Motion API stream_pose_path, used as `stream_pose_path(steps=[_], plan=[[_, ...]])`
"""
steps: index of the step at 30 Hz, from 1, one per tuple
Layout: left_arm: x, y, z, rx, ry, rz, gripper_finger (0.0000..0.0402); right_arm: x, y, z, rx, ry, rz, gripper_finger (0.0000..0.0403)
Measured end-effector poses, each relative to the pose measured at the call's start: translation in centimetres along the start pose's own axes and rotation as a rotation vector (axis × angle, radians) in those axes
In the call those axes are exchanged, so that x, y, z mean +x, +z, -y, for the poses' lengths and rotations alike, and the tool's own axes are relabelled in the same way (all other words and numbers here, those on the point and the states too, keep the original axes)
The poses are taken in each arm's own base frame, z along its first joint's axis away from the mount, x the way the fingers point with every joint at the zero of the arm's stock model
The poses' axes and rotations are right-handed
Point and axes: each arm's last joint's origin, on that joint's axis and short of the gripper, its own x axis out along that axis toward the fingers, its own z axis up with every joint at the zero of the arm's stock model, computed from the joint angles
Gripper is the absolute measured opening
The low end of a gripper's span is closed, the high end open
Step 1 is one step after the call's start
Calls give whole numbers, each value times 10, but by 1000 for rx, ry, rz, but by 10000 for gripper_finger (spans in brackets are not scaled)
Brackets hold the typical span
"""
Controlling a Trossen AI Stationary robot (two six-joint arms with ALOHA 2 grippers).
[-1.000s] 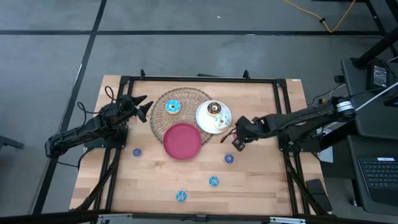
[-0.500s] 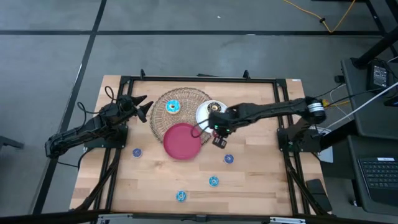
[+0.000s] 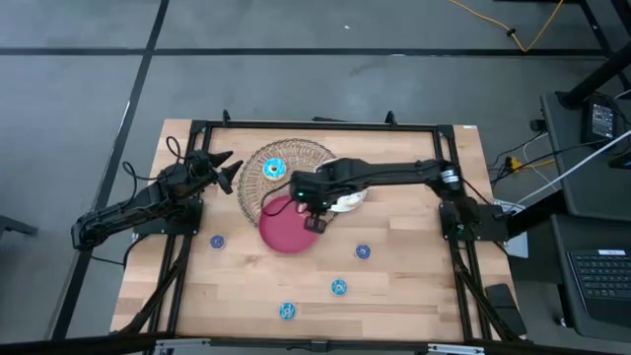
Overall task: Pick & Place donuts
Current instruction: Put the pink donut on the pink plate
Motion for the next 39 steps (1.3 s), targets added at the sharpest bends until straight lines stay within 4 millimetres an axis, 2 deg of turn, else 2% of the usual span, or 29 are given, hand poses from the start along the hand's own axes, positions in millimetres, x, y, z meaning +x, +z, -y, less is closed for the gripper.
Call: stream_pose_path(steps=[6, 11, 24, 39], plan=[[0, 0, 0, 0, 0, 0, 267, 18, 24, -8, -56, 44, 31, 15], [0, 0, 0, 0, 0, 0, 267, 38, 32, -18, -98, 72, 24, 16], [0, 0, 0, 0, 0, 0, 267, 89, 28, -39, -187, 93, -44, 16], [0, 0, 0, 0, 0, 0, 267, 125, 24, -51, -229, 131, -60, 16]])
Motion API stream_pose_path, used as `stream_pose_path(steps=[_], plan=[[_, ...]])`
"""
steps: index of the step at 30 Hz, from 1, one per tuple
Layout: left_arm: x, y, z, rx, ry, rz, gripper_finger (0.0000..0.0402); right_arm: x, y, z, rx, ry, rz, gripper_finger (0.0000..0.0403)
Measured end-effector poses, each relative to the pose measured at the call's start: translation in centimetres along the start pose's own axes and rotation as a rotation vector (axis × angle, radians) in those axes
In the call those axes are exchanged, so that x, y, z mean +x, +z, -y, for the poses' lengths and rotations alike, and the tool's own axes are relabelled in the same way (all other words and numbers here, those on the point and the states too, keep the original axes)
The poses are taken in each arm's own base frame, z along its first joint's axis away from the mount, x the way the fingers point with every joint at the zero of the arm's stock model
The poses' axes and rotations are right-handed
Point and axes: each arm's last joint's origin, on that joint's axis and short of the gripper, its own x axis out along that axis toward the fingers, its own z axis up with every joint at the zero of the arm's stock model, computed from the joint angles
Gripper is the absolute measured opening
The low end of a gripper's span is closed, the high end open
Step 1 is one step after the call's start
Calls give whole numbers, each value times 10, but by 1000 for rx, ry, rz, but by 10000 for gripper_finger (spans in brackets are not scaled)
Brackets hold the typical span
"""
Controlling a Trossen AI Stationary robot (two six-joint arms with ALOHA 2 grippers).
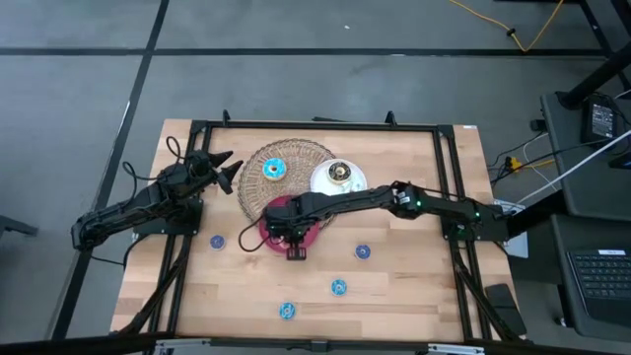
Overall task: Pick & Place donuts
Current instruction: Put the pink donut on the pink plate
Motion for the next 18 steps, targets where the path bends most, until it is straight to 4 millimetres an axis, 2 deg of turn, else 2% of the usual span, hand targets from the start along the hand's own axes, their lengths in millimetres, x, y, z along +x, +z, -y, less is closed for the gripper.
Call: stream_pose_path(steps=[8, 18], plan=[[0, 0, 0, 0, 0, 0, 267, 0, 0, 0, -61, 0, 1, 29], [0, 0, 0, 0, 0, 0, 267, 0, -2, -1, -77, 0, -23, 124]])
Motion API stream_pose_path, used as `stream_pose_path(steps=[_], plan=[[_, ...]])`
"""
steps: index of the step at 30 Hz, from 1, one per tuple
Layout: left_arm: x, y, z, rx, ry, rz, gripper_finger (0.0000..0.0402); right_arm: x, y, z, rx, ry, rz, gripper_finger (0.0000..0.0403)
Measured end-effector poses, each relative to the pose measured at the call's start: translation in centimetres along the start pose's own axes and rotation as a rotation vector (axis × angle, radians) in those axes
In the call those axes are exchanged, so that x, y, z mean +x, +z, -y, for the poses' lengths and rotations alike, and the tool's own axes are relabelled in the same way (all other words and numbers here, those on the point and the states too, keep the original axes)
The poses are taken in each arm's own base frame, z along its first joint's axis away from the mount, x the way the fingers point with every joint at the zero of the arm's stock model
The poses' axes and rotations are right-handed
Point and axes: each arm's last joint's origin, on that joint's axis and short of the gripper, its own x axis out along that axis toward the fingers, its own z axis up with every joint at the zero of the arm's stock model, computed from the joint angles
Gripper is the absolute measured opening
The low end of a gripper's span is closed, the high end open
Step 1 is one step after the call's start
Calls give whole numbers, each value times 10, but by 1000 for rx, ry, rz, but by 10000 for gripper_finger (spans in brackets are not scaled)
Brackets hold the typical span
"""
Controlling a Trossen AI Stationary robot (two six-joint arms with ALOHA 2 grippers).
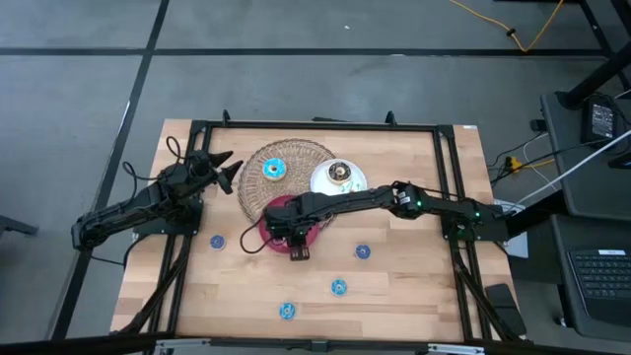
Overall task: Pick & Place donuts
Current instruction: Put the pink donut on the pink plate, then put the right blue donut on the pink plate
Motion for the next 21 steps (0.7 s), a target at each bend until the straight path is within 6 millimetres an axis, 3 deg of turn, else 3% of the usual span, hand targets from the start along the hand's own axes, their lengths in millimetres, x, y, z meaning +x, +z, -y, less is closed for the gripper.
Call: stream_pose_path(steps=[13, 21], plan=[[0, 0, 0, 0, 0, 0, 267, -3, -3, 4, 24, -144, -34, 223], [0, 0, 0, 0, 0, 0, 267, -30, -2, 5, 217, -163, 17, 253]])
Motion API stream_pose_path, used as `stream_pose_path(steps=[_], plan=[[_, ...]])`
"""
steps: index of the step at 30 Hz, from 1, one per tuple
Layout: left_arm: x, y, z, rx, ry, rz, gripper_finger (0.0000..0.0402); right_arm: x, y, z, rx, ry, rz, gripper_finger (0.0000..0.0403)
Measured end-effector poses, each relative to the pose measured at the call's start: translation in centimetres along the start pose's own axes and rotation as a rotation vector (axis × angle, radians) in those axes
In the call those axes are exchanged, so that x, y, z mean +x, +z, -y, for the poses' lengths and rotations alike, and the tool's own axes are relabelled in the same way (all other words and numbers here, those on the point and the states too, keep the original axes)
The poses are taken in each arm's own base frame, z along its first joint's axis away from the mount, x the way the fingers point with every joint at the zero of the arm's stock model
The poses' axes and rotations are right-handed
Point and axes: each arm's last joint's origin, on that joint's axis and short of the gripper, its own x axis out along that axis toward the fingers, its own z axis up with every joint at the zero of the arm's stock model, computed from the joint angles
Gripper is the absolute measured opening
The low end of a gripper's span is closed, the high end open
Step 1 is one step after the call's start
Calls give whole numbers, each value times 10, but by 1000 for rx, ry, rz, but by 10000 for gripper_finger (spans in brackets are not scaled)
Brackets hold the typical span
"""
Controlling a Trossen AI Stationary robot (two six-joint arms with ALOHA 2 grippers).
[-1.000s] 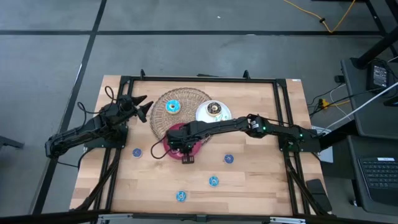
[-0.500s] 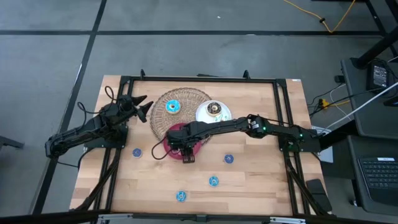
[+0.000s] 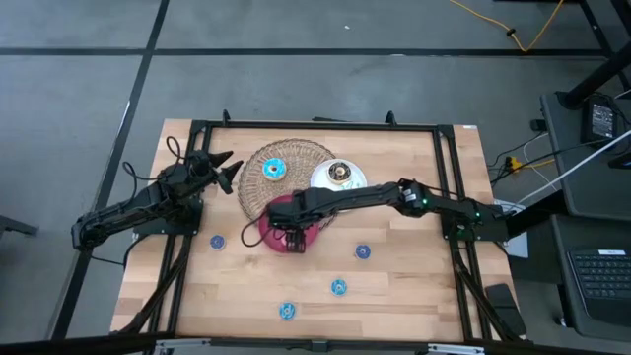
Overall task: Pick & Place donuts
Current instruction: Put the right blue donut on the pink plate
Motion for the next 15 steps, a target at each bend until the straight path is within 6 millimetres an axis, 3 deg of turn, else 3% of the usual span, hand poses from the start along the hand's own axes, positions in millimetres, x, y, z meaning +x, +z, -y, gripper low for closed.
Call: stream_pose_path(steps=[15], plan=[[0, 0, 0, 0, 0, -1, 267, -31, 0, 2, 444, 20, 38, 238]])
